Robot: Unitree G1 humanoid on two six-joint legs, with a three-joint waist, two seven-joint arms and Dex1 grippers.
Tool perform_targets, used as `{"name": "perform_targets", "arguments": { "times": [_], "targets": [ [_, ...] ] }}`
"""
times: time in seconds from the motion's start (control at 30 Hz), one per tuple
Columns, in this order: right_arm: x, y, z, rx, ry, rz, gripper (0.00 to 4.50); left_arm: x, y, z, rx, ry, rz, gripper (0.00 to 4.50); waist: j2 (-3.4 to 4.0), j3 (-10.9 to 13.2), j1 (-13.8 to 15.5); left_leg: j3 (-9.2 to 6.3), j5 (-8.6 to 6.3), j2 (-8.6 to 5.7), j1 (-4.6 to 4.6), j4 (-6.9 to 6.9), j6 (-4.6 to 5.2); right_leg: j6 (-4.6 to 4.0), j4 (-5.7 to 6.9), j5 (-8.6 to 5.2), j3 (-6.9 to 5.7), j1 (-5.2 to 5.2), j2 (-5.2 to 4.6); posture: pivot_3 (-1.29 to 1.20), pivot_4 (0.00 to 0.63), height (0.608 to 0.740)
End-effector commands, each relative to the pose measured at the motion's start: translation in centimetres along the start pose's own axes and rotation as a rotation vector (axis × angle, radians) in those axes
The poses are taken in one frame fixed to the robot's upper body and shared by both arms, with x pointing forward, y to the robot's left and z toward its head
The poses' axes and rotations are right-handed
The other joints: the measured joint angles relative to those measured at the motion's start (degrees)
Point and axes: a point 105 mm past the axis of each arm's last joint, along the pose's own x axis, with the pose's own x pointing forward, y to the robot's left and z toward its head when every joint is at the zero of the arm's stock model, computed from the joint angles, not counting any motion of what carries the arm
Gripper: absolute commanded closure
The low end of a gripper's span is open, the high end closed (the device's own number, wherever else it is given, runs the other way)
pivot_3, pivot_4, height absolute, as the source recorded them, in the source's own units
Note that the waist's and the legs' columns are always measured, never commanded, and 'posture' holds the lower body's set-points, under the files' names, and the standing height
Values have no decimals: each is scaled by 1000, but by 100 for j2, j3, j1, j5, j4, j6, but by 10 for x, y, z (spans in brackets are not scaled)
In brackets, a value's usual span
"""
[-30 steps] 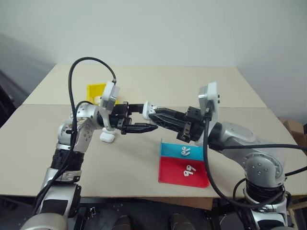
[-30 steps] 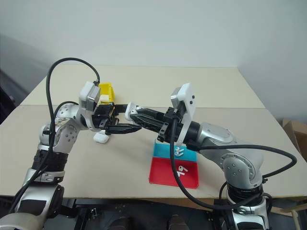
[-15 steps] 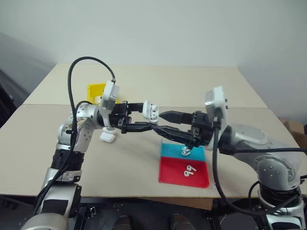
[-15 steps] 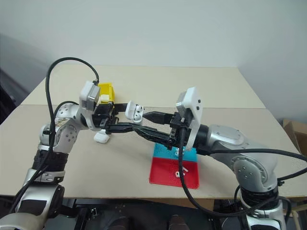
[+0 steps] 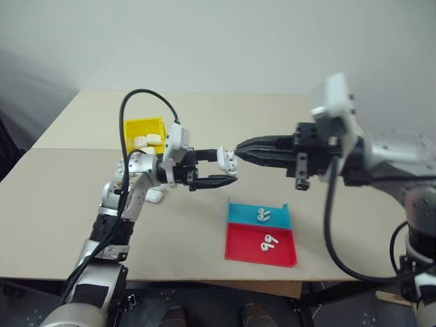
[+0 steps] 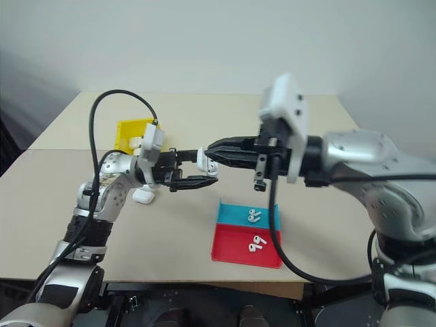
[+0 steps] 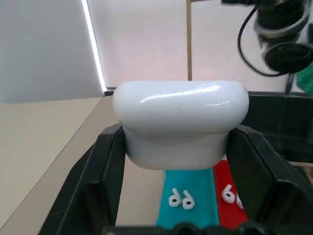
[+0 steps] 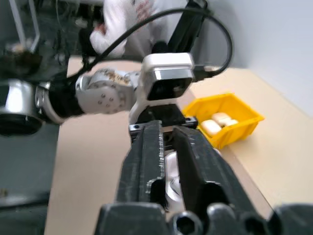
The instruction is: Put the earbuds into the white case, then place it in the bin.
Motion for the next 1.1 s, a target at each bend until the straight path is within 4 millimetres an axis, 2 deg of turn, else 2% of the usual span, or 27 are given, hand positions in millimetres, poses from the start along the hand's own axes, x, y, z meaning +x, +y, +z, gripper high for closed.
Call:
{"name": "perform_targets", "arguments": {
  "times": [0.03,0.13,0.23,0.43,0.57,0.63,0.77,0.83,0.9,1.0,1.1],
  "targets": [
    [8,-7,6,-110,89,31,4484,11,3,9,55,3,14,1715,1,1,10,-1,0,0,-2,-1,0,0,1,0,-1,-3,0,0,150,740],
    [25,-12,4,-171,210,71,4484,16,5,2,32,76,25,1715,5,3,2,0,0,0,-6,-2,0,-1,1,-1,0,-9,0,0,150,740],
    [37,-11,-6,-254,331,128,4484,18,1,3,22,89,6,1715,6,3,14,0,0,1,-7,-3,1,-1,3,-1,-3,-12,1,0,150,740],
    [45,-15,-27,-293,443,170,4484,14,-1,5,28,71,7,1715,6,4,37,-3,-1,0,-17,1,1,-2,1,-2,-9,-14,-1,0,150,740],
    [30,-31,-38,-275,497,105,4484,6,-3,12,44,18,19,1715,6,4,37,-5,-1,1,-21,2,1,-3,0,-1,-13,-15,-2,0,150,740],
    [20,-39,-35,-234,485,55,4484,1,-4,14,56,-1,27,1715,6,4,41,-5,-1,1,-21,3,1,-3,0,-1,-14,-14,-2,0,150,740],
    [-3,-45,-14,-136,313,-66,4484,-14,1,17,78,-39,128,1715,6,4,46,-9,-1,1,-22,3,1,-4,0,-1,-18,-12,-3,0,150,740],
    [-13,-44,-1,-66,146,-133,4484,-22,15,22,93,-41,274,1715,6,4,54,-12,-1,1,-22,3,1,-4,-3,-1,-20,-8,-4,0,150,740],
    [-27,-40,1,-12,-13,-224,4484,-37,40,32,96,-51,510,1715,3,2,59,-18,-1,2,-20,5,1,-4,-2,0,-25,-4,-4,0,150,740],
    [-35,-28,-21,49,-29,-302,4484,-63,76,35,109,11,826,1715,3,2,109,-37,-1,-1,-21,7,1,-3,-1,1,-36,6,-4,0,150,740],
    [-31,-18,-38,119,-29,-350,4484,-88,109,27,105,106,1085,1715,3,2,141,-46,1,-13,-21,13,0,1,6,3,-39,6,-10,0,150,740]
  ]
}}
